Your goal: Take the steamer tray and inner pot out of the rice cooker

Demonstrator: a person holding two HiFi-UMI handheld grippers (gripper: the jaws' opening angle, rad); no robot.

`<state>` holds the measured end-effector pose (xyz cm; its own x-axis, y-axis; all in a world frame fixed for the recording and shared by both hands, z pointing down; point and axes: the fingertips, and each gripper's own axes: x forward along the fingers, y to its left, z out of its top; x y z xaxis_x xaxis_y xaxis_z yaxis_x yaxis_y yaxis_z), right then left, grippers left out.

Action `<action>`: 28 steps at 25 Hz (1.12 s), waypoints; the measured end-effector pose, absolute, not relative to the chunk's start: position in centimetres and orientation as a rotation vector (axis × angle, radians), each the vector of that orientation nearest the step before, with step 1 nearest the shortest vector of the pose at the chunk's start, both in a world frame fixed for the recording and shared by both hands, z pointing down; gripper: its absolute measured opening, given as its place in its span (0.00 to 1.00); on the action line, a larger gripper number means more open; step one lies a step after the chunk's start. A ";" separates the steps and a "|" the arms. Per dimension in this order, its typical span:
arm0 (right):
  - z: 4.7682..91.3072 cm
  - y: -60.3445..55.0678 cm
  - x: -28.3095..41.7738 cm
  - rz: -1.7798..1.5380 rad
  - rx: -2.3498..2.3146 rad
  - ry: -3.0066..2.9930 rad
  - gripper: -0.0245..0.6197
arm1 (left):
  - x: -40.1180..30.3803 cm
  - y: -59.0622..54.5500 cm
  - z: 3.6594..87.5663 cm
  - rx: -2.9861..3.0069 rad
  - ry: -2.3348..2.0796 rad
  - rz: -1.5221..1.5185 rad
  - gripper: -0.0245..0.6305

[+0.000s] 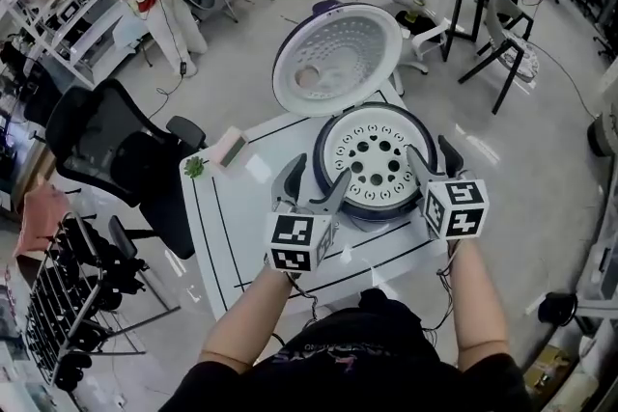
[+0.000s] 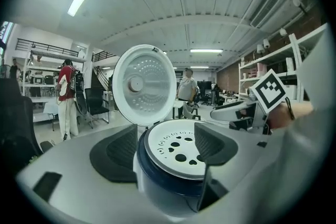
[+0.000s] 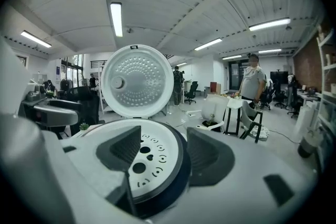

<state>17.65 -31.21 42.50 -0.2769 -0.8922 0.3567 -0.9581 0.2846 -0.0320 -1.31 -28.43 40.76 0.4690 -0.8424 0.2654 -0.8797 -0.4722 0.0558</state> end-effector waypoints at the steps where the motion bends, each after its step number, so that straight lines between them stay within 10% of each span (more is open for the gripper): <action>1: 42.9 -31.6 17.8 0.353 1.685 -2.269 0.45 | -1.1 -28.8 41.0 2.526 -1.504 0.318 0.55; 28: 49.6 -35.4 18.8 0.246 1.371 -1.917 0.40 | 0.3 -32.5 46.6 2.406 -1.544 0.525 0.55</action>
